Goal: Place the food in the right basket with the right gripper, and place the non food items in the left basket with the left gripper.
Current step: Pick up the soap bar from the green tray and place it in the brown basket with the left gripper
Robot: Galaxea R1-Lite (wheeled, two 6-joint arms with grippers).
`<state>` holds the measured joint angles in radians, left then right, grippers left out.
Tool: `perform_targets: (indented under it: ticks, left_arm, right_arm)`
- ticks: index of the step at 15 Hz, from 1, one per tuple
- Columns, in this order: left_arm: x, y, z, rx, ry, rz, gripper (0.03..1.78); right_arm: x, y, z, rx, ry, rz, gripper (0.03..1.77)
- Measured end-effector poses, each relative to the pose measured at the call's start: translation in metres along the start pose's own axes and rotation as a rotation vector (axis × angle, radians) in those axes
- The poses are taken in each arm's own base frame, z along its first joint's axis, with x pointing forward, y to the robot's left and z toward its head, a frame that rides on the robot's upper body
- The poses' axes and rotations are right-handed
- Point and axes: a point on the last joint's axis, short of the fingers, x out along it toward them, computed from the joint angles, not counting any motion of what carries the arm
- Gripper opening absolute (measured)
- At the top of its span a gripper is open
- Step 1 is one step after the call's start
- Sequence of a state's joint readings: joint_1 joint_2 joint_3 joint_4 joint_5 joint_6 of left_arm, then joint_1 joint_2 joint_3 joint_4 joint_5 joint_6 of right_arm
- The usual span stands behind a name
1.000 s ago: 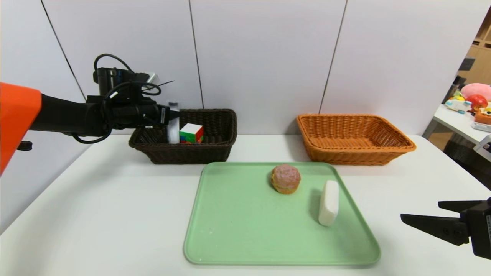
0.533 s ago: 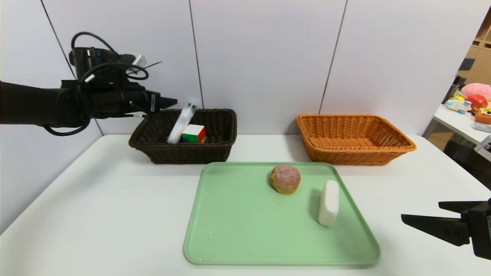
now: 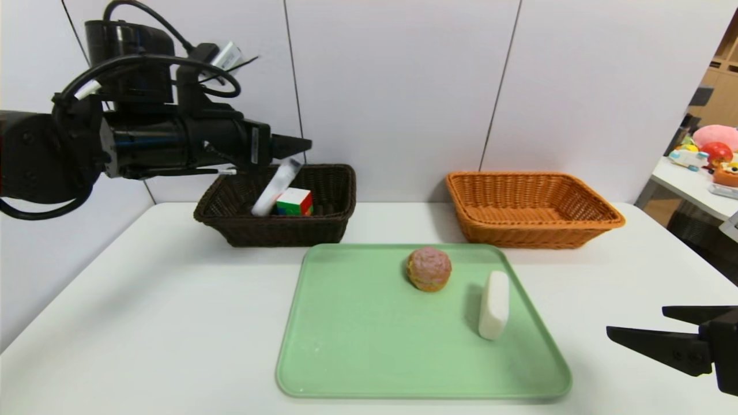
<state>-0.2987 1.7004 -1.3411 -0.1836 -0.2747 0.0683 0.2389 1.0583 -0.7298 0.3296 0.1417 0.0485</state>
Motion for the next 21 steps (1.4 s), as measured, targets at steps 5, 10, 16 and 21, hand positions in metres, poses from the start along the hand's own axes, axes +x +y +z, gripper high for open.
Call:
perform_targets:
  ticks: [5,10,16,21]
  left_arm:
    - [0.011,-0.087,-0.012,-0.052,0.057,-0.221,1.67]
    - [0.018,-0.147,-0.031,-0.052,0.134,-0.251,1.67]
    - [0.018,-0.159,-0.046,-0.036,0.182,-0.285,1.69]
    - [0.04,-0.173,-0.063,0.03,0.177,-0.367,1.69]
  right_arm:
    - [-0.002,0.0,0.0,-0.001,-0.008,0.0,1.7]
    - [-0.002,0.0,0.0,0.002,-0.011,-0.002,1.7]
    - [-0.002,0.002,0.0,0.0,-0.011,0.006,1.7]
    - [-0.002,0.002,0.0,0.0,-0.008,0.007,1.7]
